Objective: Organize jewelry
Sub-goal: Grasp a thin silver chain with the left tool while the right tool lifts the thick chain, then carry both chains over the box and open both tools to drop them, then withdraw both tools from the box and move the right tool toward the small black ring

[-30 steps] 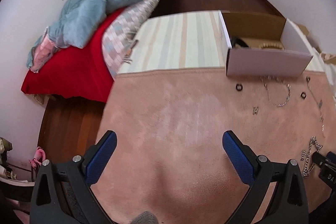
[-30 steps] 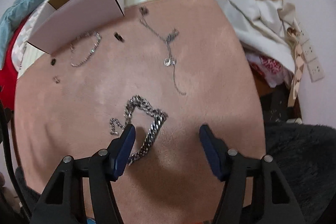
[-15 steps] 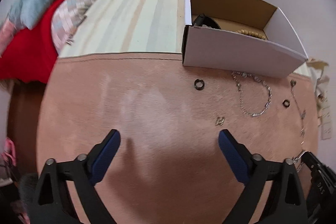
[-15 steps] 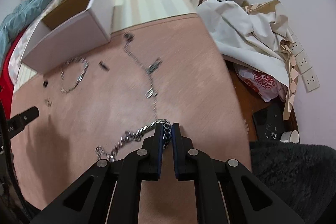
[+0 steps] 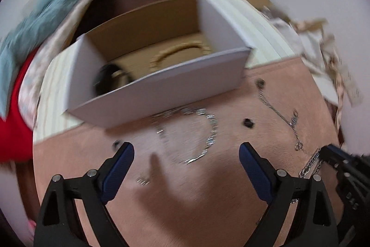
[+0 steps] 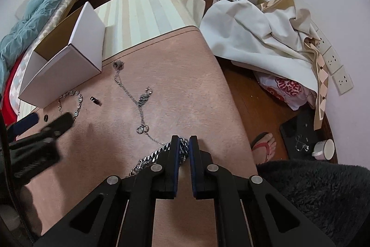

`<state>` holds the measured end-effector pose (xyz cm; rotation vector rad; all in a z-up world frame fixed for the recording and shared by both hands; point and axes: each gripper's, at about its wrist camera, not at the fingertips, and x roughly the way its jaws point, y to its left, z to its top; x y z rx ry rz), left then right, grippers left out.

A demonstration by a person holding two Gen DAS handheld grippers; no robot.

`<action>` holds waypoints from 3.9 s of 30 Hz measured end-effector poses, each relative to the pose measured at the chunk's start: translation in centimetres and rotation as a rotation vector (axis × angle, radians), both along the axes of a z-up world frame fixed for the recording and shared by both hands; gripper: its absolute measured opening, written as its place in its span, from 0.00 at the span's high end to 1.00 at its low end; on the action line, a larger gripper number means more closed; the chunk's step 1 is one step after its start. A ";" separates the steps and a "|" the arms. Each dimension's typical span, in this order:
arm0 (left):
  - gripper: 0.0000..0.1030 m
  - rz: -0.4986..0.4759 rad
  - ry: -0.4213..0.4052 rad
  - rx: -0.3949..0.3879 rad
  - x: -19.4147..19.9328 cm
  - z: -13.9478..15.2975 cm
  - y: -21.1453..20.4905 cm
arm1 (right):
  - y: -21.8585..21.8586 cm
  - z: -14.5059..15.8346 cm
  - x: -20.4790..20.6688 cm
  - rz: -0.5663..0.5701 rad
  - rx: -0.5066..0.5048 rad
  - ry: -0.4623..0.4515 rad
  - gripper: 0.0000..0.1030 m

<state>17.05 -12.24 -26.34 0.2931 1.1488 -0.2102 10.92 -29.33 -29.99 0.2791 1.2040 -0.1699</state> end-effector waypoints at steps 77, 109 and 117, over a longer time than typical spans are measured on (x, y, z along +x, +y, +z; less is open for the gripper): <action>0.75 0.171 0.046 -0.309 14.9 10.0 12.5 | 11.6 10.5 22.7 0.413 0.233 -0.012 0.62; 0.01 0.333 -0.224 -0.076 2.9 11.1 14.5 | 11.4 12.2 11.5 0.291 -0.194 -0.139 0.00; 0.01 0.342 -0.306 -0.081 -0.9 14.3 15.0 | 11.9 15.5 7.2 0.291 -0.185 -0.215 0.00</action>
